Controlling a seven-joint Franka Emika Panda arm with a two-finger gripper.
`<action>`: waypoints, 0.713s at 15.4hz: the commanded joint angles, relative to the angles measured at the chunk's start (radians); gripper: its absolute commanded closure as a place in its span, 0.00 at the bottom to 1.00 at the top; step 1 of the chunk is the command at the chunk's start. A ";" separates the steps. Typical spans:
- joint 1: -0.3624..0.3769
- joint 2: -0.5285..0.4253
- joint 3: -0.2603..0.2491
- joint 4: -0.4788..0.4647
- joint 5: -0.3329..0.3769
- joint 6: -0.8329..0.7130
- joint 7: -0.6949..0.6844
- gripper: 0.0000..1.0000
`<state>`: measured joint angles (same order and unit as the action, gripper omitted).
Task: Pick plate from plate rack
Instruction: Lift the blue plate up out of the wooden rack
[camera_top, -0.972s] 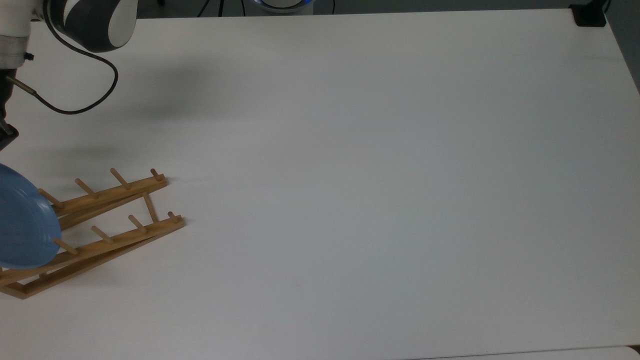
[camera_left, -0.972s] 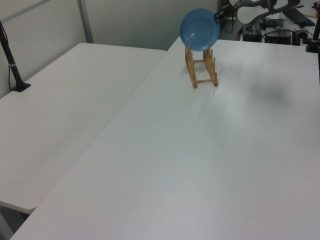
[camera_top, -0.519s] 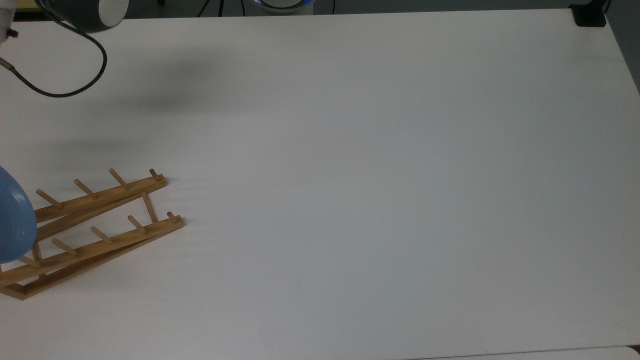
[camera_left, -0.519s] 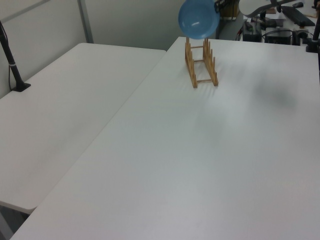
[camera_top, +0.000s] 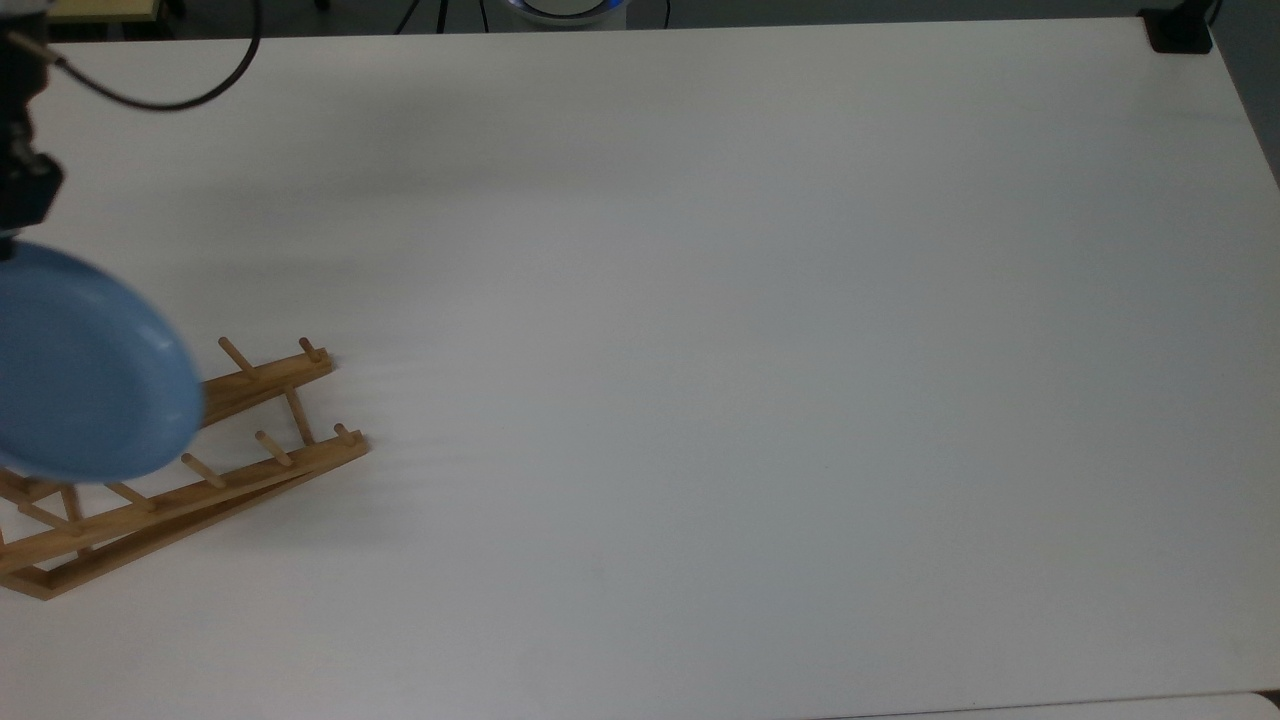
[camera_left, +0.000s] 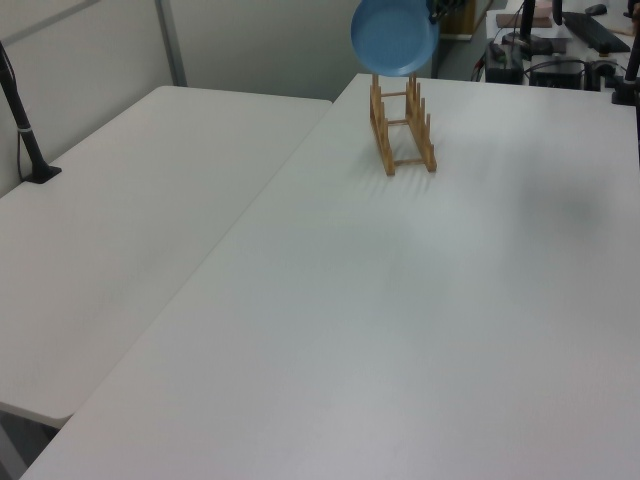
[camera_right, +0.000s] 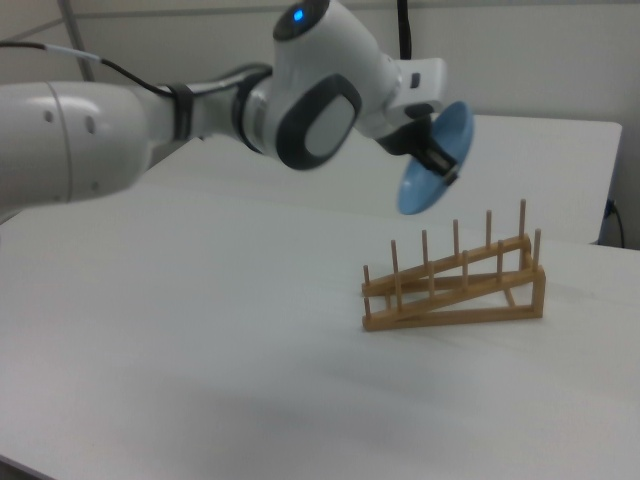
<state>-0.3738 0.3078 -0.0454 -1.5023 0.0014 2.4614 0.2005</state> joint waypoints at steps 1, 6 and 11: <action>0.006 -0.094 0.042 -0.041 0.095 -0.244 0.007 1.00; 0.041 -0.121 0.058 -0.039 0.209 -0.594 -0.081 1.00; 0.114 -0.119 0.064 -0.123 0.203 -0.756 -0.248 1.00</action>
<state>-0.3095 0.2179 0.0245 -1.5269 0.1945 1.7293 0.0499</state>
